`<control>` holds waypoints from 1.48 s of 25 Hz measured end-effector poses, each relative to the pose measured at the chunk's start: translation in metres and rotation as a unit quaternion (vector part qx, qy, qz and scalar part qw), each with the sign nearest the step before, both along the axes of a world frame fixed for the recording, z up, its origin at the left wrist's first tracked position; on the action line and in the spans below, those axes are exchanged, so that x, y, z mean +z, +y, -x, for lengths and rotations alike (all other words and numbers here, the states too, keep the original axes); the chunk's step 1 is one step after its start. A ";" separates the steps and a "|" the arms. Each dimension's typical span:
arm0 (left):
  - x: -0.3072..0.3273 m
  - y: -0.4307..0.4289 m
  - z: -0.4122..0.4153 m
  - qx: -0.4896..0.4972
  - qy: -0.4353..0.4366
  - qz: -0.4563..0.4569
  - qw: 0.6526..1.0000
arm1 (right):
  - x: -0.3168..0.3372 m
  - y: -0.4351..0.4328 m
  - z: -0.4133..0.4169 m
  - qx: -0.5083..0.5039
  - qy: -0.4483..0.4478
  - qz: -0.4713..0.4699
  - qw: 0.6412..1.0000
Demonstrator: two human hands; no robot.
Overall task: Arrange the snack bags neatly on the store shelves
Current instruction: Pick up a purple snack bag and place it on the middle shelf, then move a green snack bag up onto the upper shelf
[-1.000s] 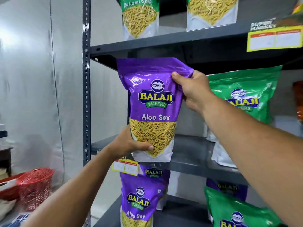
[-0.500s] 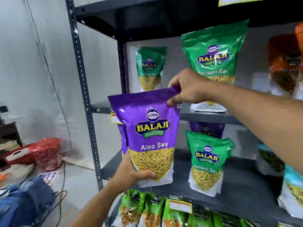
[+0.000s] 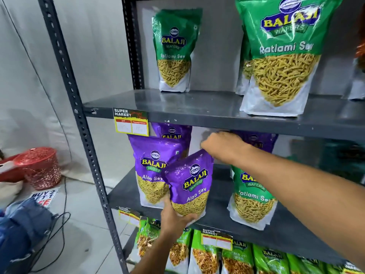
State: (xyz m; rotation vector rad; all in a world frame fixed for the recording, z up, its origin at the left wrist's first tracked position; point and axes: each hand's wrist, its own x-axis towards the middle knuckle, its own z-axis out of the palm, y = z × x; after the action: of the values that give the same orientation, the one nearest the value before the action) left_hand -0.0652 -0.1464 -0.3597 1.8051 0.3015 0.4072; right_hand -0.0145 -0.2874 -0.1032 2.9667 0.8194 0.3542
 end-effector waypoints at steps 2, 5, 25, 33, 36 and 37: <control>-0.005 -0.003 -0.017 -0.008 -0.009 0.000 1.000 | -0.019 0.001 -0.027 0.013 0.020 0.005 1.000; -0.006 -0.010 -0.039 -0.012 -0.010 0.027 1.000 | -0.022 0.002 -0.065 -0.047 0.083 -0.101 0.990; 0.008 -0.108 -0.065 -0.287 0.129 -0.103 0.944 | -0.028 -0.148 -0.039 -0.199 0.111 0.033 0.973; -0.018 -0.128 -0.092 -0.306 0.119 -0.079 0.941 | -0.046 -0.171 -0.035 -0.221 0.013 0.001 0.975; -0.016 -0.129 -0.059 -0.319 0.111 -0.040 0.940 | -0.046 -0.173 -0.026 -0.211 -0.023 -0.015 0.977; -0.016 -0.129 -0.044 -0.321 0.105 -0.017 0.941 | -0.043 -0.173 -0.019 -0.206 -0.030 -0.020 0.978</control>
State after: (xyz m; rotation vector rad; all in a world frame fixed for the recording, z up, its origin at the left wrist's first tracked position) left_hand -0.0209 -0.2750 -0.3752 1.8652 -0.1589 -0.2431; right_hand 0.0046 -0.4604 -0.1462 3.0381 0.1790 0.4335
